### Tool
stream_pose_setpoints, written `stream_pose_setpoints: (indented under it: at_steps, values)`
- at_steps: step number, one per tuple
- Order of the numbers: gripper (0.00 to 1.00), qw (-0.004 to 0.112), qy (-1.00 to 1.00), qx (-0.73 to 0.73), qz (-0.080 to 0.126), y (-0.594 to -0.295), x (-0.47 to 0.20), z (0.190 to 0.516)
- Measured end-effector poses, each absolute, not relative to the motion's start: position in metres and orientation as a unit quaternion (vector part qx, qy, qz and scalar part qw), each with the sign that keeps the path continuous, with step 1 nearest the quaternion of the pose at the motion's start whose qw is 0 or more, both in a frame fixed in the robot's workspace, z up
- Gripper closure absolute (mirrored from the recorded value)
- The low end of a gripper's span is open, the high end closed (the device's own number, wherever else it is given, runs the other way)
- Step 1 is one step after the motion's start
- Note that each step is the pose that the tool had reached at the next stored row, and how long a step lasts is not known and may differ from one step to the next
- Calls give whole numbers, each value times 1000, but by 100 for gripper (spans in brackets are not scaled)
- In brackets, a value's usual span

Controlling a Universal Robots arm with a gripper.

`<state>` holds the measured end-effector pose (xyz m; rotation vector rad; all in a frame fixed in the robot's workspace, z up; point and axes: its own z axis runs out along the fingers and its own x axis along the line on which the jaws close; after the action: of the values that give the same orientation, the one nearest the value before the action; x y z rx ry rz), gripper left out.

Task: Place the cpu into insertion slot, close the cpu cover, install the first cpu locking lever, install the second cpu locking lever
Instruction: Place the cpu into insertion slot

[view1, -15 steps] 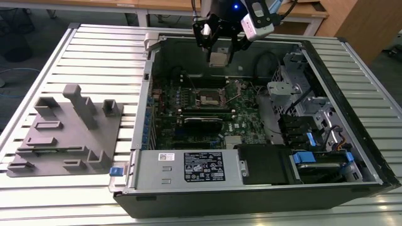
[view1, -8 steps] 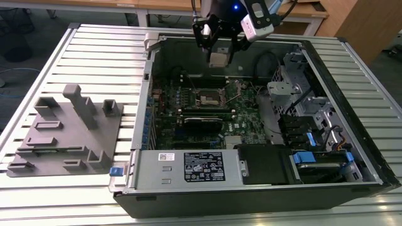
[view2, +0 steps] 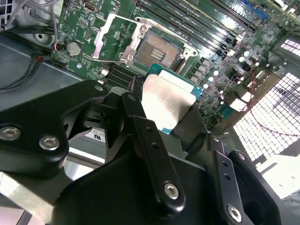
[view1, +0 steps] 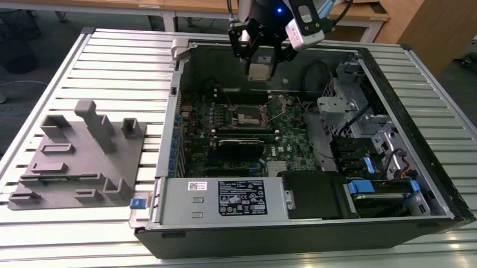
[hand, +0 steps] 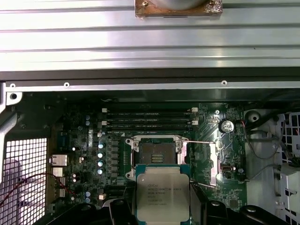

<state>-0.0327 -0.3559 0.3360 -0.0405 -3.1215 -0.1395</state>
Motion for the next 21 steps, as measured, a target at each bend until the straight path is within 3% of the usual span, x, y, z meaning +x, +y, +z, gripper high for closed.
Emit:
stream_pose_setpoints:
  at_steps: [21]
  values:
    - [46,8,-999,-13,-45,-356,-33,328]
